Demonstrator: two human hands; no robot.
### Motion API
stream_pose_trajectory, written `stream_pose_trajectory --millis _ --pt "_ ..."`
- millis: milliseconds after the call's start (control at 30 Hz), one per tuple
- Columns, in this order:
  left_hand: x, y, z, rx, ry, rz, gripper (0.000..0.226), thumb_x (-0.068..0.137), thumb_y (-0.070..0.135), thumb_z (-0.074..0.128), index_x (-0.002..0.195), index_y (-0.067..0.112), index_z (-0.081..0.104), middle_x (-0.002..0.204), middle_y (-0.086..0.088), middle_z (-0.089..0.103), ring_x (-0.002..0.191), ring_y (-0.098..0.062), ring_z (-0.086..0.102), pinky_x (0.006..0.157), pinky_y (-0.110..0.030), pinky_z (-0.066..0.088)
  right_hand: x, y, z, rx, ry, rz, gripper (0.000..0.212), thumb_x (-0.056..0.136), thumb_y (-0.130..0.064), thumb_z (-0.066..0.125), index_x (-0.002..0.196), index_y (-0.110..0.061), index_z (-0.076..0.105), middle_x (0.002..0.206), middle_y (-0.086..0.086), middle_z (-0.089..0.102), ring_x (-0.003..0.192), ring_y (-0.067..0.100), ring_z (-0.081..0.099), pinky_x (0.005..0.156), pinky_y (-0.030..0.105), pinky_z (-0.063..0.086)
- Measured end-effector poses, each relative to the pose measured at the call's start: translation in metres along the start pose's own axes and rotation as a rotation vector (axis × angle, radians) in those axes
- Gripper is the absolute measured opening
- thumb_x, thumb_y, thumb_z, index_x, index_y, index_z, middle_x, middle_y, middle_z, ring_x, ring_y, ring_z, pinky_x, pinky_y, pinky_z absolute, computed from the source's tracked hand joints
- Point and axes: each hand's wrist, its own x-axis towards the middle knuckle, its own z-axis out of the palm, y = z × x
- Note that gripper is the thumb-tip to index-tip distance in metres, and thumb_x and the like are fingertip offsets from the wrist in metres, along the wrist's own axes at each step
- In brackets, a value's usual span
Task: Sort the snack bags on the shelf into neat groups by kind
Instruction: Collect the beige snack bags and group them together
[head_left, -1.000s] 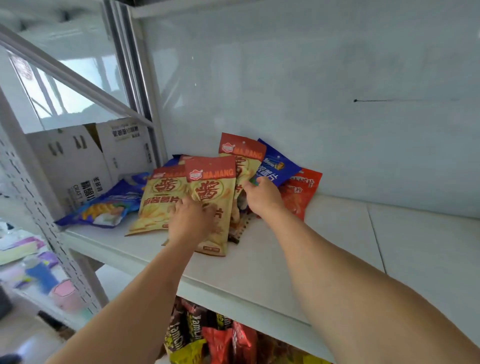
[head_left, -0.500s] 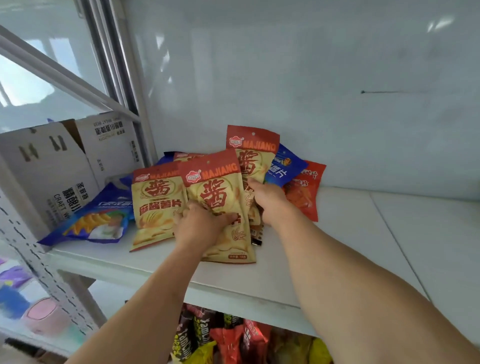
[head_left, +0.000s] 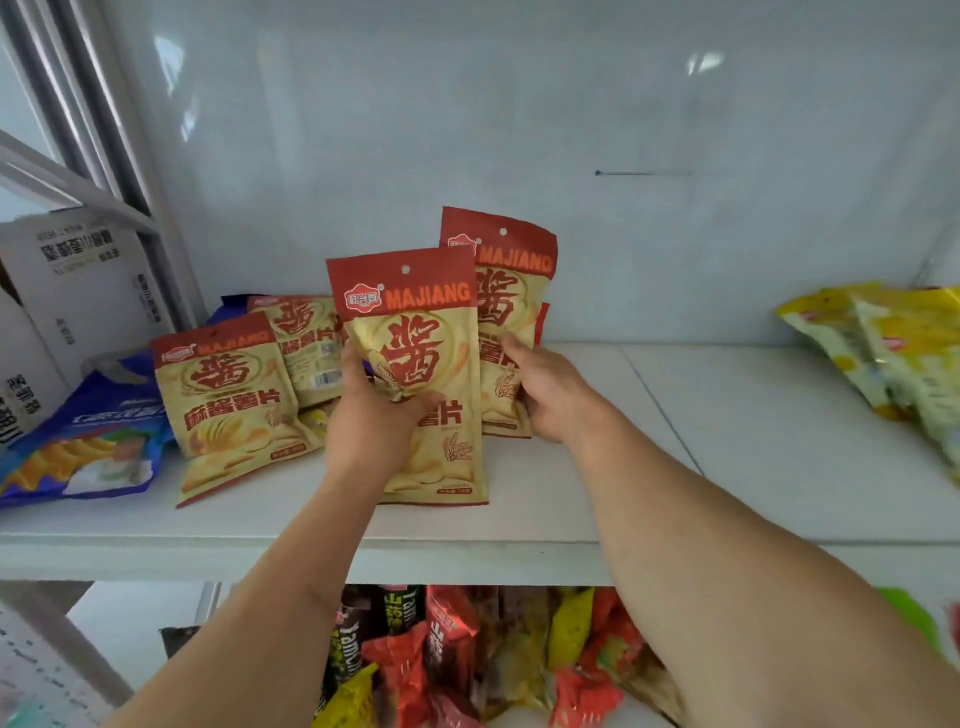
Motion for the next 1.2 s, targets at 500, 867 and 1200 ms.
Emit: stream_pose_trajectory --millis 500,867,1200 --pt "-0.031 0.073 0.188 -0.503 -0.384 -0.134 0.053 0.075 0.028 0.088 0.121 0.025 0.061 0.110 0.002 0.078 0.099 -0.024 0.076 0.087 -0.053 0.061 0.008 -0.050 -0.226 -0.104 0.290 -0.103 0.023 0.096 -0.036 0.065 0.099 -0.013 0.067 0.094 0.011 0.078 0.084 0.028 0.077 0.080 0.048 0.061" --pt "-0.048 0.133 0.322 -0.481 -0.447 -0.189 0.049 0.075 0.023 0.088 0.118 0.017 0.064 0.106 -0.003 0.079 0.093 -0.029 0.078 0.086 -0.053 0.061 0.073 -0.068 -0.373 -0.242 0.311 -0.075 0.035 0.092 -0.049 0.065 0.107 -0.017 0.068 0.103 0.008 0.076 0.093 0.031 0.073 0.088 0.052 0.059" --pt "-0.042 0.146 0.367 -0.335 -0.462 -0.248 0.043 0.083 0.029 0.083 0.120 0.019 0.061 0.104 -0.001 0.079 0.090 -0.024 0.078 0.084 -0.049 0.063 0.091 -0.076 -0.396 -0.228 0.287 -0.058 0.034 0.098 -0.039 0.060 0.119 -0.013 0.066 0.105 0.006 0.074 0.092 0.027 0.071 0.086 0.045 0.059"
